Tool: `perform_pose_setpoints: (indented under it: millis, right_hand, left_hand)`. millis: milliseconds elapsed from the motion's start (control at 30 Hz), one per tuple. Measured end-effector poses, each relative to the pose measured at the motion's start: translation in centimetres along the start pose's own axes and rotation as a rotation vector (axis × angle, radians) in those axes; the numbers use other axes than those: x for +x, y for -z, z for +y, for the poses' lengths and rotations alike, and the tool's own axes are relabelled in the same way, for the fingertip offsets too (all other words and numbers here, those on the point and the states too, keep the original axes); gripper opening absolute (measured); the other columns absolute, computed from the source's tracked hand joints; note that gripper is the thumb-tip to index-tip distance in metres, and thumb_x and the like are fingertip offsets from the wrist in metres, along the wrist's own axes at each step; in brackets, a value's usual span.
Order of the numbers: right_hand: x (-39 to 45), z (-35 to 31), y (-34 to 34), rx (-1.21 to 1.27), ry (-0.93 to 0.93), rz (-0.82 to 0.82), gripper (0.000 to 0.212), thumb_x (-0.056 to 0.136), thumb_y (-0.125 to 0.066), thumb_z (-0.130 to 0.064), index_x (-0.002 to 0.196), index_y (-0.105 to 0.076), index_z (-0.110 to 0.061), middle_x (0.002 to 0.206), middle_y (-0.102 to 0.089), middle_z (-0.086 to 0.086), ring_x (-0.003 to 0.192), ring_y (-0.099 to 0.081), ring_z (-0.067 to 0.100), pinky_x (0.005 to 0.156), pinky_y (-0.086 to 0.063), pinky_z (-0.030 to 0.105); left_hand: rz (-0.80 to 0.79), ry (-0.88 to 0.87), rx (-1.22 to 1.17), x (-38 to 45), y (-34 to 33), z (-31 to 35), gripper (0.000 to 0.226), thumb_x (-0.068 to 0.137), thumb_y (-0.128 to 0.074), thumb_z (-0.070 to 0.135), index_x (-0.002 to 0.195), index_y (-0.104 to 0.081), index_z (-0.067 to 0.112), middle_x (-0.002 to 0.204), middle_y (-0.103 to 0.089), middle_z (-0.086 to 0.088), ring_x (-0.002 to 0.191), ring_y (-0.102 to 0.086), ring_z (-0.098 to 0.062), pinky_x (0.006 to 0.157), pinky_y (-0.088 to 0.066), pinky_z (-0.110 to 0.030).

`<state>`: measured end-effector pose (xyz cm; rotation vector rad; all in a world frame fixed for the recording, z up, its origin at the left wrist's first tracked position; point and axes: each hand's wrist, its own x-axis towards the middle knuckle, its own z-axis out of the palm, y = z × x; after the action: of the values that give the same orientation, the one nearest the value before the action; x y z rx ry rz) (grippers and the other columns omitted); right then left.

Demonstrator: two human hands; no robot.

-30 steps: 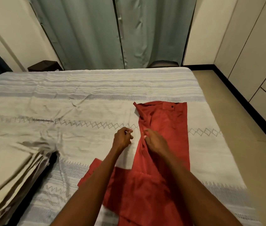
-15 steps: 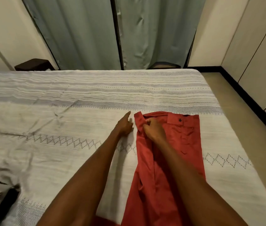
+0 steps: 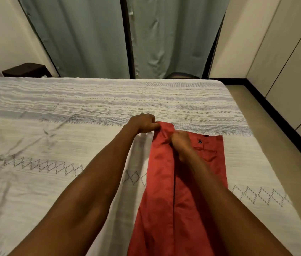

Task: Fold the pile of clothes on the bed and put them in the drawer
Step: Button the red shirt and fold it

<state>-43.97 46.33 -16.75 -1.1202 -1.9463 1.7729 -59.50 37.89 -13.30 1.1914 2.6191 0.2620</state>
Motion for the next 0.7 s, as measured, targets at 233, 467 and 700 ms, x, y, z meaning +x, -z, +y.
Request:
perform_pose_setpoints:
  millis: [233, 467, 700]
  right_hand:
    - [0.5, 1.5, 2.4, -0.487, 0.262, 0.043, 0.042, 0.086, -0.049, -0.002, 0.123, -0.058, -0.021, 0.113, -0.069, 0.004, 0.102, -0.065, 0.028, 0.080, -0.048, 0.032]
    - [1.1, 1.3, 2.7, -0.538, 0.214, 0.030, 0.031, 0.085, -0.056, -0.008, 0.102, -0.077, -0.023, 0.113, -0.074, -0.001, 0.106, -0.067, 0.020, 0.093, -0.052, 0.036]
    - [1.7, 3.7, 3.1, -0.749, 0.391, 0.063, 0.027, 0.085, -0.047, -0.005, 0.108, -0.062, -0.008, 0.116, -0.057, 0.018, 0.102, -0.060, 0.040, 0.078, -0.047, 0.037]
  left_hand:
    - [0.356, 0.170, -0.161, 0.0, -5.3, 1.7, 0.046, 0.099, -0.050, 0.042, 0.127, -0.045, 0.007, 0.115, -0.064, -0.018, 0.104, -0.062, -0.041, 0.079, -0.044, -0.043]
    - [0.135, 0.232, -0.389, 0.3, -6.5, 1.6, 0.036, 0.091, -0.055, 0.054, 0.092, -0.058, 0.018, 0.111, -0.067, -0.012, 0.105, -0.062, -0.033, 0.083, -0.047, -0.038]
    - [0.465, 0.211, 0.059, -1.2, -8.8, 3.0, 0.043, 0.101, -0.046, 0.043, 0.129, -0.042, 0.010, 0.122, -0.056, -0.011, 0.104, -0.058, -0.036, 0.079, -0.045, -0.045]
